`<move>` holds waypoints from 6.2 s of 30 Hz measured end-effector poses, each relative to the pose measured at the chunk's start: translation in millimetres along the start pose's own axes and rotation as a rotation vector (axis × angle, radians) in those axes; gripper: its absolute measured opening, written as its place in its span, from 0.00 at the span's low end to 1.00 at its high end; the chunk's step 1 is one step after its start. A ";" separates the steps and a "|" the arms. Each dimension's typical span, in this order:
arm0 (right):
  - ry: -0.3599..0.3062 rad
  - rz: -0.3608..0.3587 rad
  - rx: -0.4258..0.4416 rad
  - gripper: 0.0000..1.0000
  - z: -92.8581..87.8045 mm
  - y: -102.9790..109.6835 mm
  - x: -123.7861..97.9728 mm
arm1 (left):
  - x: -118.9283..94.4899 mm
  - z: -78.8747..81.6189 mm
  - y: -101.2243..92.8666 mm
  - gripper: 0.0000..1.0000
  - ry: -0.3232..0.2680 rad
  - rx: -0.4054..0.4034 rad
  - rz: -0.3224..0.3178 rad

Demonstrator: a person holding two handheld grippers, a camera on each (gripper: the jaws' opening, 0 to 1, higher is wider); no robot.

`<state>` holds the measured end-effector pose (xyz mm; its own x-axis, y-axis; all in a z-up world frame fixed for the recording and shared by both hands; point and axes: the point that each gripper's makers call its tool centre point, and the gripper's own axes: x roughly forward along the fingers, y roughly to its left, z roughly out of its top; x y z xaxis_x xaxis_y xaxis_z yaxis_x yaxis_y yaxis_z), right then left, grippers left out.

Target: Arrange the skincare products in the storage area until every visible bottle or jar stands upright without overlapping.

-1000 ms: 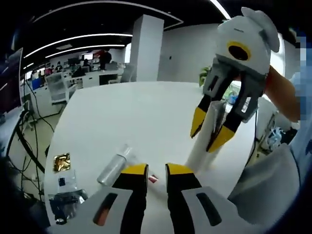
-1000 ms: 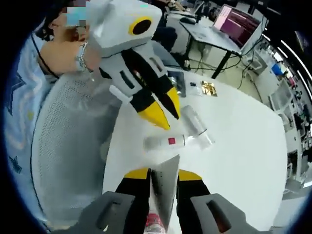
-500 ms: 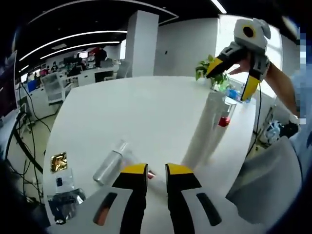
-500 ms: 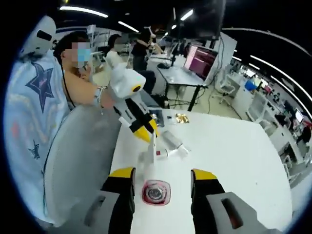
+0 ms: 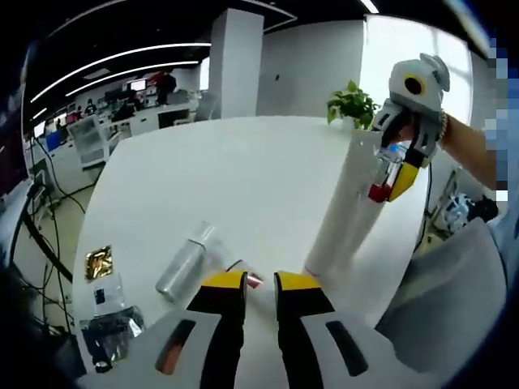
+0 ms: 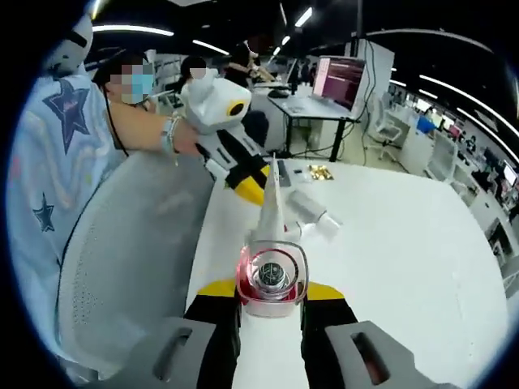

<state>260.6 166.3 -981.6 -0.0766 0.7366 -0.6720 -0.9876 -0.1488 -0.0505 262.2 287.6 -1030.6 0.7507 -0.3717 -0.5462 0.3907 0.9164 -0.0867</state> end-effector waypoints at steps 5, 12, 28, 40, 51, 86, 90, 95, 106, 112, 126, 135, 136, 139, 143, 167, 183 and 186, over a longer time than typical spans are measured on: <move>-0.024 -0.001 -0.026 0.21 0.0 0.4 2.0 | 0.4 -1.9 -0.2 0.09 0.008 0.002 0.000; -0.052 0.067 0.048 0.45 -0.4 7.2 -21.5 | 3.3 -6.5 -3.6 0.09 0.032 -0.020 -0.025; -0.542 -0.130 0.381 0.34 13.5 -43.6 -64.6 | 34.4 -44.0 -19.5 0.43 0.201 -0.032 -0.020; -0.701 -0.236 0.516 0.30 -8.9 -38.9 -86.0 | 55.0 -50.8 11.5 0.36 0.281 -0.068 0.171; -0.744 -0.252 0.589 0.24 -19.2 -25.9 -89.4 | 50.8 -64.3 15.9 0.17 0.321 0.015 0.173; -0.733 0.003 0.591 0.28 118.7 32.1 -42.3 | -104.3 70.0 -77.2 0.15 -0.362 0.069 0.021; -0.732 0.059 0.721 0.20 117.4 32.3 -38.5 | -102.4 61.6 -91.6 0.15 -0.329 0.210 0.046; -0.669 0.088 0.830 0.13 105.9 36.5 -24.0 | -100.3 52.3 -93.8 0.16 -0.283 0.319 0.092; -0.599 0.145 0.889 0.10 97.7 47.4 -10.8 | -92.4 31.3 -94.5 0.16 -0.215 0.373 0.122; -0.630 0.049 0.681 0.09 102.2 46.0 -22.3 | -88.6 28.4 -85.6 0.21 -0.220 0.398 0.195; -0.302 -0.221 0.292 0.10 42.6 38.0 -21.0 | -97.1 2.6 -42.2 0.24 -0.173 0.305 0.334; -0.088 -0.312 0.165 0.10 -18.9 52.7 27.2 | -93.7 -6.4 -50.0 0.24 -0.120 0.334 0.310; -0.092 -0.313 0.180 0.10 -20.7 52.0 27.9 | -94.0 -7.3 -49.4 0.24 -0.116 0.331 0.310; -0.109 -0.340 0.205 0.10 -24.3 44.3 23.3 | -94.4 -7.2 -49.7 0.24 -0.118 0.331 0.309; -0.125 -0.361 0.209 0.11 -25.4 40.1 20.4 | -94.3 -7.6 -50.1 0.24 -0.116 0.335 0.307; 0.025 -0.427 0.296 0.14 -66.8 37.3 28.1 | -95.2 -9.2 -50.1 0.24 -0.111 0.344 0.312; 0.039 -0.412 0.289 0.06 -69.9 39.3 34.5 | -93.7 -12.6 -50.0 0.24 -0.090 0.355 0.311; 0.038 -0.411 0.290 0.06 -69.7 39.8 35.4 | -93.3 -13.0 -50.5 0.24 -0.088 0.352 0.308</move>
<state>228.1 140.4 -1058.9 0.3268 0.6703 -0.6663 -0.9328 0.3422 -0.1132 165.5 277.9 -986.2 0.8962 -0.1160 -0.4282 0.2884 0.8857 0.3637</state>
